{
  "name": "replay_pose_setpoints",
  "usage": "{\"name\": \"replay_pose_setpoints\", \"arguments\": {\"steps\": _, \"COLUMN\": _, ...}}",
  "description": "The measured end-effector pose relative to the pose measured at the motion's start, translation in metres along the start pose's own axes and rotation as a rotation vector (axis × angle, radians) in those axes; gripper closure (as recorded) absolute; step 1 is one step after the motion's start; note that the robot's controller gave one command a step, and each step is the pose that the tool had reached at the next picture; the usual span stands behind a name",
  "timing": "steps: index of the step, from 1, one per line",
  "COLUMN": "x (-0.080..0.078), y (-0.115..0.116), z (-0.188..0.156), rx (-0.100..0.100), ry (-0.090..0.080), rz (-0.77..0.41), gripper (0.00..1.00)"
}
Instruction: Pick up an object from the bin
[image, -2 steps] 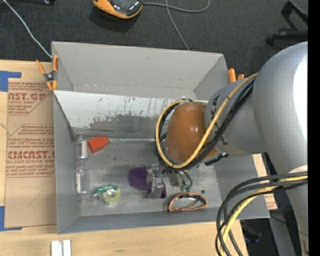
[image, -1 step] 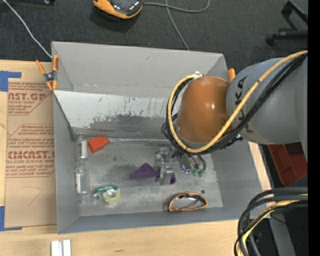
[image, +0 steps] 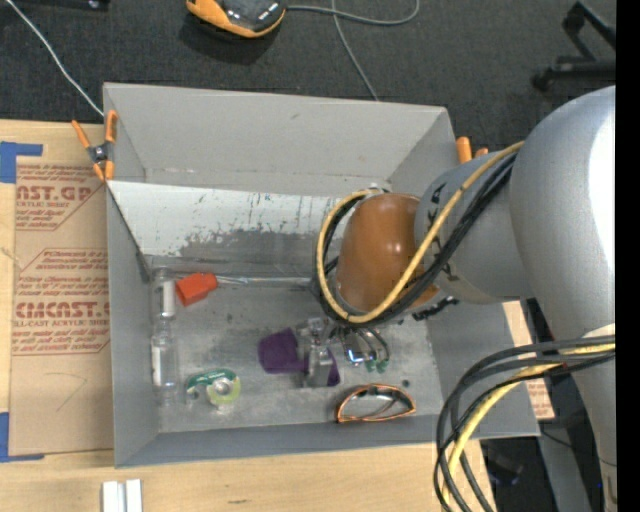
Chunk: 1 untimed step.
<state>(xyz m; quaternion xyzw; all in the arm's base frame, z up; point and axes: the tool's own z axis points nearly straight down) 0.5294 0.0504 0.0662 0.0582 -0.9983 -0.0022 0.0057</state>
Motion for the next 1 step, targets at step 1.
{"name": "replay_pose_setpoints", "arguments": {"steps": 1, "x": 0.0026, "y": 0.0158, "z": -0.2634, "rx": 0.001, "ry": -0.007, "rz": 0.033, "gripper": 1.00}}
